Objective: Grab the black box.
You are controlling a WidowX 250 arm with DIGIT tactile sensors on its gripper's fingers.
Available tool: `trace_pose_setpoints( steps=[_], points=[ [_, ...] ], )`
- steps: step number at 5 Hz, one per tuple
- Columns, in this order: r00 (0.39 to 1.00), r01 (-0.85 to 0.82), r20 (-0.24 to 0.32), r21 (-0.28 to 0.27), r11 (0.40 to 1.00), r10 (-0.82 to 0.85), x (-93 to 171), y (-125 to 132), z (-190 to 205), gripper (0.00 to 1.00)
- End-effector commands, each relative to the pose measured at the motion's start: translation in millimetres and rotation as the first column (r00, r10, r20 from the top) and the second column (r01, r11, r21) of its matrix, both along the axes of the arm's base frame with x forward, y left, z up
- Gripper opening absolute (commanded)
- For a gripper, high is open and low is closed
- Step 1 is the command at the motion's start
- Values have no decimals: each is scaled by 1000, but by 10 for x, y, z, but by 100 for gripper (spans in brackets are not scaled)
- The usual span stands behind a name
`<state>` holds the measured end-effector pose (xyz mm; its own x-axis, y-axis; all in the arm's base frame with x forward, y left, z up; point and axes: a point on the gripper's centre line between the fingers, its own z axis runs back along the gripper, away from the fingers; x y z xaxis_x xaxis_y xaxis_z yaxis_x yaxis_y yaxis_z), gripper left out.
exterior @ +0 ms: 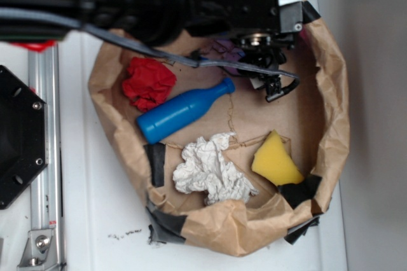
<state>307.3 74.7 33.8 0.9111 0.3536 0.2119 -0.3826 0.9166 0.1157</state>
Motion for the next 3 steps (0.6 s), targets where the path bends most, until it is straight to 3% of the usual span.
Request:
trace_pose_setpoints(
  steps=[1, 3],
  points=[
    [999, -17, 41, -79, 997, 21, 104, 174, 12, 100],
    [996, -66, 46, -96, 993, 71, 50, 372, 127, 100]
  ],
)
